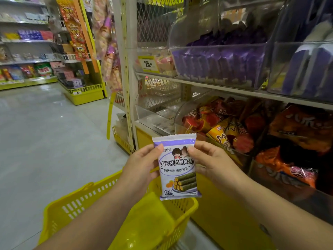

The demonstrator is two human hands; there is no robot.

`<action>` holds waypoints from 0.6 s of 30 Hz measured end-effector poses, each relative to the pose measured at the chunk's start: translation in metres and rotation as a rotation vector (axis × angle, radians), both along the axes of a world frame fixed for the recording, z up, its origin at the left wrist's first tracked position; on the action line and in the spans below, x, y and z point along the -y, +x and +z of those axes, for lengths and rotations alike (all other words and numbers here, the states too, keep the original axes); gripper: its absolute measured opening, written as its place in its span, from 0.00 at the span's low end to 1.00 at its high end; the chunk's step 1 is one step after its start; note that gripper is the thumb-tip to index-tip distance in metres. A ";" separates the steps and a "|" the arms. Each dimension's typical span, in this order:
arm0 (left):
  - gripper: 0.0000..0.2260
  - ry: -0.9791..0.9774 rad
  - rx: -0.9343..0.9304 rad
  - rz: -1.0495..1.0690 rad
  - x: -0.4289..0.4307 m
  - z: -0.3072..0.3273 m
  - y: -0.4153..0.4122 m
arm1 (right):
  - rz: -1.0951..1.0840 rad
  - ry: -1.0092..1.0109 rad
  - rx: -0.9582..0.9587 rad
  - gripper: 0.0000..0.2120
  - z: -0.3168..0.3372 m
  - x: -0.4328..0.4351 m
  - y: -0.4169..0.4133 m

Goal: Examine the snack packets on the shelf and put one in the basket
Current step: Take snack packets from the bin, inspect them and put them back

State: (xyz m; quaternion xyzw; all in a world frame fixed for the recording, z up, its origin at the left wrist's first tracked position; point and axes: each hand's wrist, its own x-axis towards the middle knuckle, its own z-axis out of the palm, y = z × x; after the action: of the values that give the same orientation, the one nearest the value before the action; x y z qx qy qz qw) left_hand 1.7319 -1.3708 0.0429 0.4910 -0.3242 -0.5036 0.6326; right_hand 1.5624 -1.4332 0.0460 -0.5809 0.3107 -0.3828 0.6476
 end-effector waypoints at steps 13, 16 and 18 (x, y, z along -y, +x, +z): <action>0.09 -0.040 0.050 -0.021 -0.005 -0.002 0.002 | -0.147 -0.003 0.121 0.10 0.006 -0.011 0.007; 0.10 -0.054 0.078 0.006 -0.006 -0.001 0.003 | -0.123 -0.022 0.117 0.13 0.007 -0.009 0.007; 0.10 -0.081 0.094 0.033 -0.006 0.000 0.002 | -0.114 -0.011 0.112 0.14 0.007 -0.007 0.007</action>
State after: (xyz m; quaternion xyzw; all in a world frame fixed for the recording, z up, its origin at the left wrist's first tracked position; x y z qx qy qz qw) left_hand 1.7341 -1.3646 0.0429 0.4932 -0.3658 -0.4560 0.6442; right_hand 1.5695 -1.4257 0.0532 -0.5435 0.3045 -0.4525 0.6380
